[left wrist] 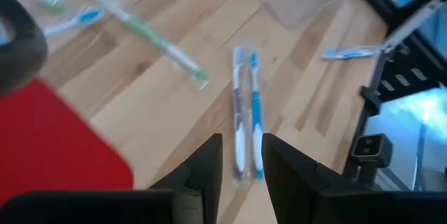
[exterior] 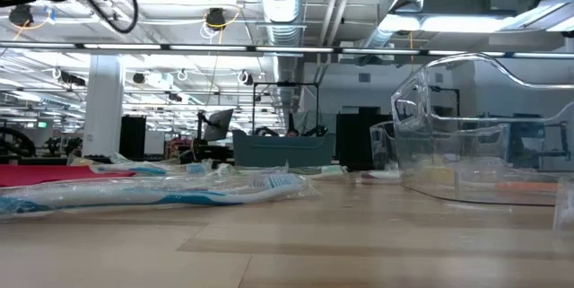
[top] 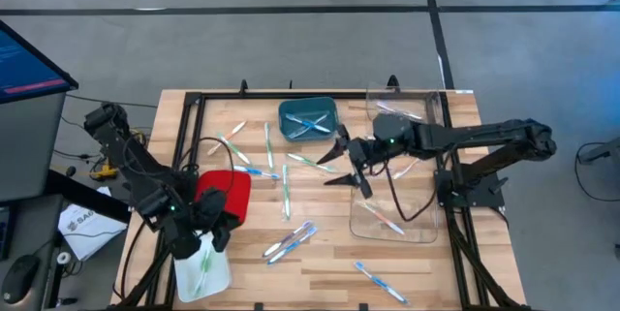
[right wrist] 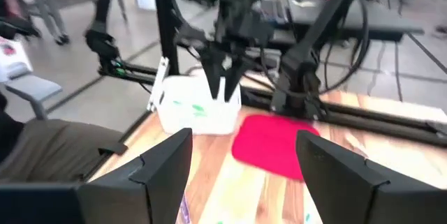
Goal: Pick & Place Toothbrushes
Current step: Put the orange toothbrush into the bottom transparent bin
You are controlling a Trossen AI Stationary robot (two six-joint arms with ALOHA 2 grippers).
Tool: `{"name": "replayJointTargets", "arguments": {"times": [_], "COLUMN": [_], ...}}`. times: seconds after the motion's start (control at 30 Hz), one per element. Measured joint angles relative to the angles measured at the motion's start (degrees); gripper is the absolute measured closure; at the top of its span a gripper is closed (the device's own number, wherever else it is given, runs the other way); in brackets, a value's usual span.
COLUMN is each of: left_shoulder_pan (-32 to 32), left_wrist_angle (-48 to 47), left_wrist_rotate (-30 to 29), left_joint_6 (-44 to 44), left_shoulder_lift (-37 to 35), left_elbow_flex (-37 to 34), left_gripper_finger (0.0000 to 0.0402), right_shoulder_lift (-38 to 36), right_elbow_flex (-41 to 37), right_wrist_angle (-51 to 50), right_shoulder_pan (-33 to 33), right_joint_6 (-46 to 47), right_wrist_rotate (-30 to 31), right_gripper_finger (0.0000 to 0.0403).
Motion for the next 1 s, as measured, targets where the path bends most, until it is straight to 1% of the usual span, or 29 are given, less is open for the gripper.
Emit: {"name": "replayJointTargets", "arguments": {"times": [0.23, 0.37, 0.57, 0.63, 0.77, 1.0], "left_shoulder_pan": [4.85, 7.57, 11.47, 12.83, 15.7, 18.97], "left_wrist_angle": [7.6, 9.95, 12.69, 13.91, 16.62, 22.36], "left_wrist_rotate": [0.05, 2.08, 4.73, 5.56, 10.16, 15.16], "left_joint_6": [17.55, 24.7, 33.58, 36.29, 41.02, 49.45], "left_shoulder_lift": [-2.81, -3.66, -3.75, -3.73, -3.68, -1.57], "left_elbow_flex": [0.02, 0.02, 0.02, 0.02, 0.02, 0.02], "left_gripper_finger": [0.0308, 0.0308, 0.0308, 0.0308, 0.0308, 0.0308], "right_shoulder_lift": [-2.87, -4.38, -6.18, -6.49, -6.47, -6.47], "right_elbow_flex": [0.0, 0.0, 0.0, 0.0, -0.02, -0.02], "right_wrist_angle": [-5.49, -7.0, -9.37, -10.39, -11.06, -11.29], "right_shoulder_pan": [7.21, 12.72, 20.03, 22.29, 26.2, 31.91], "right_joint_6": [1.23, 1.67, 4.0, 5.08, 7.21, 10.52], "right_wrist_rotate": [9.69, 17.35, 28.92, 31.85, 37.2, 47.16], "right_gripper_finger": [0.0154, 0.0154, 0.0154, 0.0154, 0.0154, 0.0154]}}
